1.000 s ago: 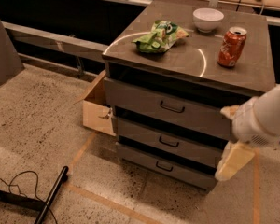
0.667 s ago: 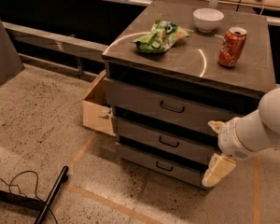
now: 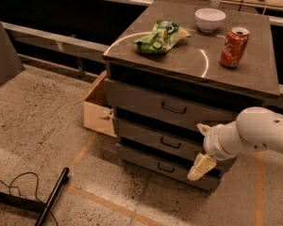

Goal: Open bottom drawer

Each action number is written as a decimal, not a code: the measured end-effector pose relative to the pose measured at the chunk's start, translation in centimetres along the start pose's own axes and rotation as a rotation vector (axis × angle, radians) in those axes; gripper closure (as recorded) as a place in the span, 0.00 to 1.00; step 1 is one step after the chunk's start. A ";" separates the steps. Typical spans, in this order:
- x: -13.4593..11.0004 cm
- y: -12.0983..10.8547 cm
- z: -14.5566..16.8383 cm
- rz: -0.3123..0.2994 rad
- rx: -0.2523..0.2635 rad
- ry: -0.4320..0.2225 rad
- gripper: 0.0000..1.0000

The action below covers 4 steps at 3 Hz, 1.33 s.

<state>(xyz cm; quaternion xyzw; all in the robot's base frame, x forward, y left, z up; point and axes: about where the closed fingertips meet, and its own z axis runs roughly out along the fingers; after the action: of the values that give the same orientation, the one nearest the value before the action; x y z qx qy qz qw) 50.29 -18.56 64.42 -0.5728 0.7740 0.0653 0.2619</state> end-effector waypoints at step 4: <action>8.2 -0.6 17.3 0.068 0.159 -0.123 0.00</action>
Offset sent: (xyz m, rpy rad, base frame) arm 0.0603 -0.0116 -0.1759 0.1296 -0.2435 -0.1949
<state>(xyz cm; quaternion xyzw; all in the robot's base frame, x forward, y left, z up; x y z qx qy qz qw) 54.84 -18.79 45.78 -0.5185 0.7781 0.0476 0.3513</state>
